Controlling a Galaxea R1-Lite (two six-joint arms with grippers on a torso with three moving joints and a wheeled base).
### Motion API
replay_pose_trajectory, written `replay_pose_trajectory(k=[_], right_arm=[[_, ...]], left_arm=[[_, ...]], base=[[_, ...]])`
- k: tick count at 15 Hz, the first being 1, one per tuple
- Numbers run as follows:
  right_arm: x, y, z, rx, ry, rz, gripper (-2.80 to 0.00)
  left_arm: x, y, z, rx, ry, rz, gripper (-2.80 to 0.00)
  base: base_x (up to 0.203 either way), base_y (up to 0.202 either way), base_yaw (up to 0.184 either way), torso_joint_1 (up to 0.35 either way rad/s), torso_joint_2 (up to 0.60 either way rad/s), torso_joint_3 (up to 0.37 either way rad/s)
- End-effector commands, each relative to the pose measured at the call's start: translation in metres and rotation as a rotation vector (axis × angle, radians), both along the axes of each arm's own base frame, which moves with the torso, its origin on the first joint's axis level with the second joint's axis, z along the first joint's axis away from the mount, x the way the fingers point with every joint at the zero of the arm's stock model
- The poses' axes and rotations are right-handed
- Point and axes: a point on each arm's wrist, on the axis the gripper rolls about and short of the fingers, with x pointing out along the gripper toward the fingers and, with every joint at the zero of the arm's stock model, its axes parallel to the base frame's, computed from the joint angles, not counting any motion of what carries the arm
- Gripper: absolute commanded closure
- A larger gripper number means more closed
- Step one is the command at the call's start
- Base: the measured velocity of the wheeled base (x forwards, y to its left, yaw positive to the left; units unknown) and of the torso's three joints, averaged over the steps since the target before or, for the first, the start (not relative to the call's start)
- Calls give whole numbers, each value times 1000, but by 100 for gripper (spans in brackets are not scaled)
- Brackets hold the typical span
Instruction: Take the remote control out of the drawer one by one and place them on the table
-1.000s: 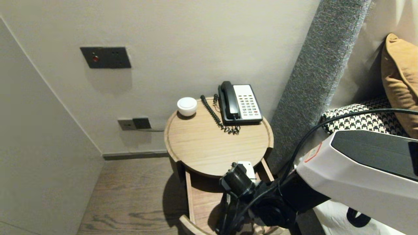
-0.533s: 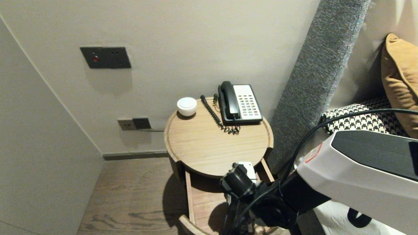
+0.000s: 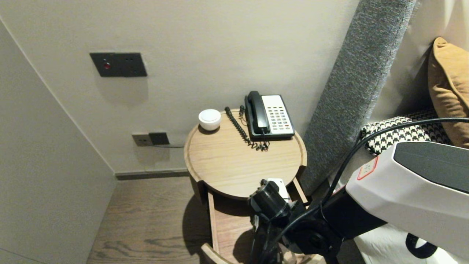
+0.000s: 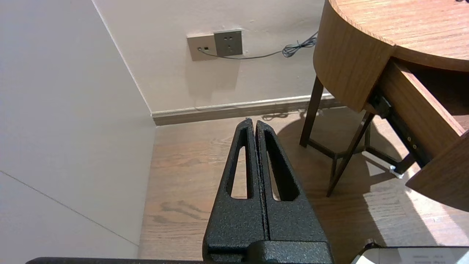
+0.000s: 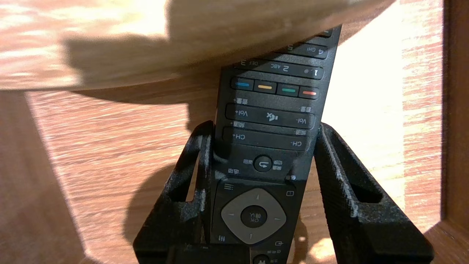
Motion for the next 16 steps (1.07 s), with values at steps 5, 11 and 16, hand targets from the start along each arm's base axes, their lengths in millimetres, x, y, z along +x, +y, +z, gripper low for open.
replay_pose_trajectory(k=[5,11,16], right_arm=[[-2,-4,21,18,-43,18,0],[-5,-12,18,12,2,62,0],[3,-29,18,83,77,81,0]], left_arm=[[0,0,0,0,-1,0,0],[0,0,0,0,0,0,0],[0,0,0,0,0,0,0]], base=[[0,0,0,0,0,0],[0,0,0,0,0,0],[0,0,0,0,0,0]])
